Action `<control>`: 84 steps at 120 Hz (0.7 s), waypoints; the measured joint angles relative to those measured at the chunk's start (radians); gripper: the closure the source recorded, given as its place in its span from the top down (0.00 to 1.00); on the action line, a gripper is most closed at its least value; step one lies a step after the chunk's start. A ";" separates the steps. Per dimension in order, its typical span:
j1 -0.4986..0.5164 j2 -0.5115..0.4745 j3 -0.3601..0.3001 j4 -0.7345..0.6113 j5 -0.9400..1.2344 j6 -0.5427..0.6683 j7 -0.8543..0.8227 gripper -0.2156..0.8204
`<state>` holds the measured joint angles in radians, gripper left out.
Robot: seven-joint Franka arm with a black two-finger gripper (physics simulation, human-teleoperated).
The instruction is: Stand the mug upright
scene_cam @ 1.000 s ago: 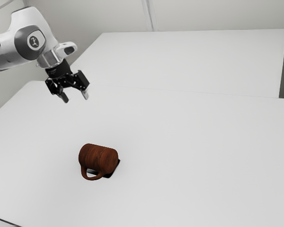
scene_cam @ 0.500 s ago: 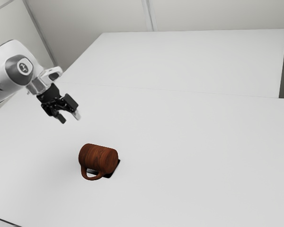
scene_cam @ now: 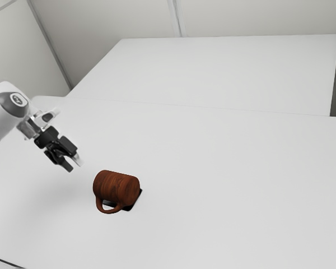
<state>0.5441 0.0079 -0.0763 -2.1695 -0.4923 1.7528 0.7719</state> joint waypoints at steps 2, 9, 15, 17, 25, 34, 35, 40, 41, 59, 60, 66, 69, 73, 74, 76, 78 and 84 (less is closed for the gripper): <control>0.004 0.005 0.000 0.000 -0.005 -0.005 0.008 0.79; 0.019 0.018 0.000 0.001 -0.024 -0.019 0.033 0.79; 0.028 0.030 0.000 0.001 -0.042 -0.030 0.053 0.79; 0.029 0.034 0.000 0.001 -0.049 -0.034 0.060 0.79; 0.022 0.049 0.000 0.001 -0.076 -0.044 0.083 0.79; -0.004 0.067 0.000 0.001 -0.109 -0.053 0.107 0.79; -0.006 0.069 0.000 0.002 -0.113 -0.054 0.109 0.79; -0.018 0.077 0.000 0.004 -0.129 -0.057 0.121 0.79; -0.020 0.079 0.000 0.005 -0.132 -0.058 0.123 0.79; -0.019 0.115 0.000 0.010 -0.185 -0.065 0.162 0.79; -0.018 0.117 0.000 0.011 -0.187 -0.065 0.164 0.79; -0.018 0.124 0.000 0.011 -0.200 -0.067 0.176 0.79; -0.018 0.127 0.000 0.010 -0.206 -0.067 0.181 0.79; -0.018 0.129 -0.001 0.010 -0.214 -0.068 0.188 0.79; -0.018 0.130 -0.001 0.009 -0.215 -0.068 0.189 0.79; -0.019 0.131 -0.001 0.009 -0.220 -0.069 0.192 0.79; -0.019 0.132 -0.002 0.008 -0.224 -0.069 0.196 0.79; -0.020 0.137 -0.003 0.006 -0.238 -0.071 0.204 0.79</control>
<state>0.5241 0.1447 -0.0798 -2.1633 -0.7299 1.6817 0.9763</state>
